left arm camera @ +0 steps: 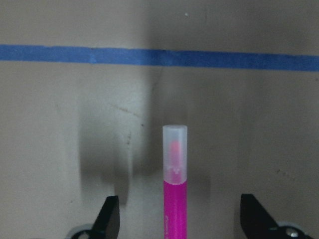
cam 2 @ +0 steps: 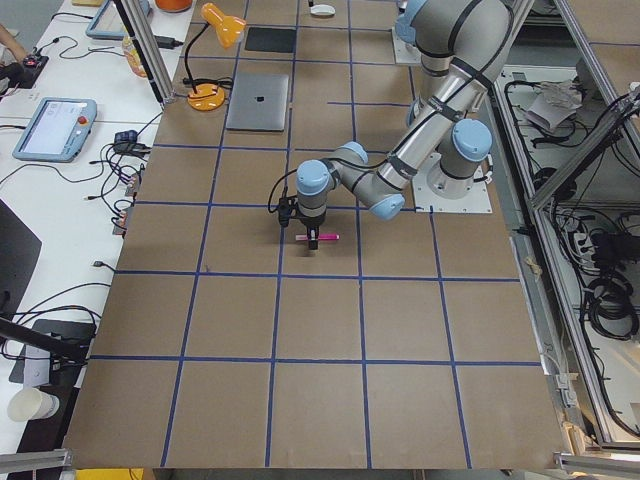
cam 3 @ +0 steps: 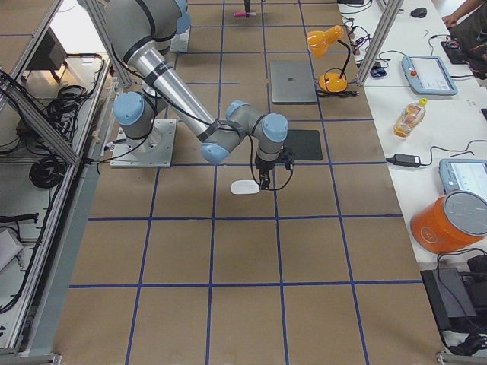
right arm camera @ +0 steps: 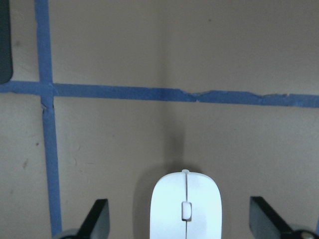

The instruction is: Place pen and mouse around notebook

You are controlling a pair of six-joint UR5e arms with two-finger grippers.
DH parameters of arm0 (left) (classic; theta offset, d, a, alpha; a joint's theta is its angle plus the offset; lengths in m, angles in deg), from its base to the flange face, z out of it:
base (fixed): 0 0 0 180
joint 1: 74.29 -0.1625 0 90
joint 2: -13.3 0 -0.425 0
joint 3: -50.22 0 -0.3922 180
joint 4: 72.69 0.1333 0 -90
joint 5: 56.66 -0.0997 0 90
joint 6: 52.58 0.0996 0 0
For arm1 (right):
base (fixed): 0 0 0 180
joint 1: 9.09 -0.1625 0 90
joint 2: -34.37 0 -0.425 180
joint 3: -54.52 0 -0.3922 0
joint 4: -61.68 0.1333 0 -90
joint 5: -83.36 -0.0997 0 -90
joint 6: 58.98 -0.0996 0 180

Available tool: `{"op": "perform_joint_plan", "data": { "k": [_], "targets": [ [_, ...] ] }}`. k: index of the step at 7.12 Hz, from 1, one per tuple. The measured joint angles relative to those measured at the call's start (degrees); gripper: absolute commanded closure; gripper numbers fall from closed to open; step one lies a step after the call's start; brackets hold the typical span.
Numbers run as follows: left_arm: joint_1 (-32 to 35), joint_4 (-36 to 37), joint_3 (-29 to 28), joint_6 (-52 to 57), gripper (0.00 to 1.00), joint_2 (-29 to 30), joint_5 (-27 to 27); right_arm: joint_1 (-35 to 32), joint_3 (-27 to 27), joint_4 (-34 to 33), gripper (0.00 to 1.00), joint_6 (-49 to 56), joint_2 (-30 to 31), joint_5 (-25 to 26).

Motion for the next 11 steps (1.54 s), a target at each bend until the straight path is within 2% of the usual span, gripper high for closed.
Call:
{"op": "perform_joint_plan", "data": {
  "k": [3, 5, 6, 8, 11],
  "targets": [
    [0.1, -0.23, -0.07, -1.83, 1.0, 0.07, 0.0, 0.61, 0.84, -0.05, 0.0, 0.57, -1.87, 0.94],
    [1.7, -3.05, -0.26, -13.52, 1.0, -1.96, -0.02, 0.64, 1.73, -0.09, 0.0, 0.57, -2.05, 2.78],
    [4.52, -5.5, -0.56, -21.74, 1.0, -3.81, 0.0, 0.64, 2.01, -0.11, 0.0, 0.57, -2.08, 3.12],
    [16.02, -8.88, -2.04, -44.28, 1.0, -7.07, -0.36, 0.64, 2.36, -0.12, 0.0, 0.37, -2.09, 3.31],
    [36.68, -9.72, -6.45, -84.58, 1.0, -6.11, 0.09, 0.65, 2.66, -0.12, 0.2, 0.06, -2.09, 3.22]
  ]
}}
